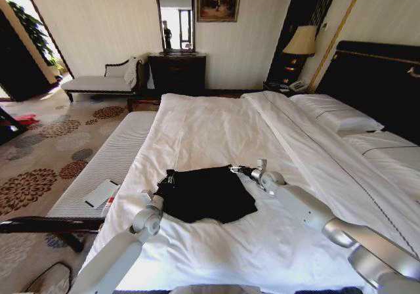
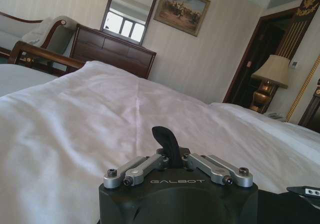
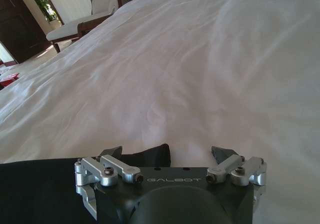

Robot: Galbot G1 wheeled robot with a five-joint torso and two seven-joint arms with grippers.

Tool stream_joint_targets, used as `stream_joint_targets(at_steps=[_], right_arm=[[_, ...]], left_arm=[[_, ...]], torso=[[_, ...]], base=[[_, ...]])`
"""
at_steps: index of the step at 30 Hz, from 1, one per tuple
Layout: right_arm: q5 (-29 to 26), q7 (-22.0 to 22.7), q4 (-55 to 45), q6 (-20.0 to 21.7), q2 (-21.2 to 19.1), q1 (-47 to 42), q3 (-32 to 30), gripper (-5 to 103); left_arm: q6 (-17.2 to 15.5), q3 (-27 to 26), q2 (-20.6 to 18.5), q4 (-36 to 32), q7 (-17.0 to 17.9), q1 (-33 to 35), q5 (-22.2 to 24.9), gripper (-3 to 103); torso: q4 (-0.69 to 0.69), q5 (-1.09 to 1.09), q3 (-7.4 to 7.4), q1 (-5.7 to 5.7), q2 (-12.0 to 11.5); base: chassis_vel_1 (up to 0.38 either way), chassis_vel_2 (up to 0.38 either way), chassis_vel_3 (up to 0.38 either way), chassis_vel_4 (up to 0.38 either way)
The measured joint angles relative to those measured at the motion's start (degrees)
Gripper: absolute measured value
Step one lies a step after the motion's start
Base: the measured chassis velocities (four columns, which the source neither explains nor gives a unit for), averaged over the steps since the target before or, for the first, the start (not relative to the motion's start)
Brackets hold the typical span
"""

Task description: Fold the clothes on the bed.

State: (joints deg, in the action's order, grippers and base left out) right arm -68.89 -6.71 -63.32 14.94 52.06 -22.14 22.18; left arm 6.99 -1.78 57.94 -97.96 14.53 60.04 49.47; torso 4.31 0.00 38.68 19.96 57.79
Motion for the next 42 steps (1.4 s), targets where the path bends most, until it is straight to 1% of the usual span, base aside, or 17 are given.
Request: stream_joint_targets(at_steps=[2, 5, 6, 7, 8, 10, 11, 14, 16, 20, 21, 23, 24, 25, 26, 29, 42], right_arm=[[0.0, -0.3, 0.8, 0.0, 0.3, 0.7, 0.6, 97], [0.8, -1.2, 2.6, -0.5, 1.0, 1.6, 2.0, 85], [0.8, -1.2, 2.6, -0.5, 1.0, 1.6, 2.0, 85], [1.2, -1.4, 3.0, -0.7, 1.2, 1.8, 2.3, 80], [1.4, -1.5, 3.2, -0.7, 1.3, 1.8, 2.5, 80], [1.6, -1.7, 3.3, -0.8, 1.3, 1.8, 2.7, 70], [1.6, -1.7, 3.3, -0.8, 1.3, 1.8, 2.7, 70], [1.9, -1.9, 3.1, -1.0, 1.1, 1.5, 2.7, 53], [1.9, -2.0, 2.8, -1.2, 1.0, 1.2, 2.6, 53], [2.0, -2.0, 2.0, -1.5, 0.5, 0.7, 2.1, 32], [2.0, -2.0, 2.0, -1.5, 0.5, 0.7, 2.1, 32], [2.0, -2.0, 2.0, -1.9, 0.4, 0.6, 1.8, 21], [2.0, -2.0, 2.0, -2.1, 0.4, 0.6, 1.7, 21], [2.0, -2.0, 2.0, -2.2, 0.4, 0.5, 1.6, 15], [2.0, -2.0, 2.0, -2.2, 0.4, 0.5, 1.6, 15], [2.1, -2.0, 1.9, -2.3, 0.3, 0.1, 1.3, 1], [1.4, -1.6, 0.2, -3.4, 0.0, -1.1, 0.4, 0]], left_arm=[[0.0, 0.0, 0.0, 0.0, 0.0, 0.0, 0.0, 4], [0.0, 0.1, 0.1, -0.1, 0.0, -0.1, 0.0, 4], [0.0, 0.1, 0.1, -0.1, 0.0, -0.1, 0.0, 4], [0.0, 0.1, 0.2, -0.1, 0.0, -0.1, 0.0, 4], [0.0, 0.2, 0.2, -0.1, 0.0, -0.1, 0.0, 4], [0.0, 0.4, 0.3, -0.1, -0.1, -0.1, 0.0, 4], [0.0, 0.4, 0.3, -0.1, -0.1, -0.1, 0.0, 4], [0.0, 0.7, 0.4, -0.1, -0.1, -0.2, 0.0, 4], [0.0, 0.9, 0.4, -0.2, -0.1, -0.3, 0.0, 4], [0.0, 1.1, 0.3, -0.4, 0.1, -0.6, 0.0, 4], [0.0, 1.1, 0.3, -0.4, 0.1, -0.6, 0.0, 4], [0.0, 1.3, 0.2, -0.4, 0.2, -0.8, 0.0, 4], [0.0, 1.4, 0.2, -0.4, 0.2, -1.0, 0.0, 4], [0.0, 1.5, 0.1, -0.4, 0.3, -1.1, 0.0, 4], [0.0, 1.5, 0.1, -0.4, 0.3, -1.1, 0.0, 4], [0.0, 1.8, 0.1, -0.4, 0.4, -1.4, 0.1, 4], [0.0, 1.7, 0.5, 0.1, 0.4, -1.2, 0.1, 4]], torso=[[0.0, -0.01, 0.0, 0.0, 0.0], [0.0, 0.0, 0.0, 0.0, 0.0], [0.0, 0.0, 0.0, 0.0, 0.0], [0.0, 0.0, 0.0, 0.0, 0.0], [0.0, 0.0, 0.0, 0.0, 0.0], [0.01, 0.0, 0.0, 0.0, 0.0], [0.01, 0.0, 0.0, 0.0, 0.0], [0.0, 0.0, 0.0, 0.0, 0.0], [0.01, 0.0, 0.0, 0.0, 0.0], [0.01, 0.0, 0.0, 0.0, 0.0], [0.01, 0.0, 0.0, 0.0, 0.0], [0.0, 0.0, 0.0, 0.0, 0.0], [0.0, 0.0, 0.0, 0.0, 0.0], [0.0, 0.0, 0.0, 0.0, 0.0], [0.0, 0.0, 0.0, 0.0, 0.0], [0.01, 0.0, 0.0, 0.0, 0.0], [0.0, 0.0, 0.0, 0.0, 0.0]], base=[[0.0, 0.0, 0.0, 0.0], [0.0, 0.0, 0.0, 0.0], [0.0, 0.0, 0.0, 0.0], [0.0, 0.0, 0.0, 0.0], [0.0, 0.0, 0.0, 0.0], [0.0, 0.0, 0.0, 0.0], [0.0, 0.0, 0.0, 0.0], [0.0, 0.0, 0.0, 0.0], [0.0, 0.0, 0.0, 0.0], [0.0, 0.0, 0.0, 0.0], [0.0, 0.0, 0.0, 0.0], [0.0, 0.0, 0.0, 0.0], [0.0, 0.0, 0.0, 0.0], [0.0, 0.0, 0.0, 0.0], [0.0, 0.0, 0.0, 0.0], [0.0, 0.0, 0.0, 0.0], [0.0, 0.0, 0.0, 0.0]])
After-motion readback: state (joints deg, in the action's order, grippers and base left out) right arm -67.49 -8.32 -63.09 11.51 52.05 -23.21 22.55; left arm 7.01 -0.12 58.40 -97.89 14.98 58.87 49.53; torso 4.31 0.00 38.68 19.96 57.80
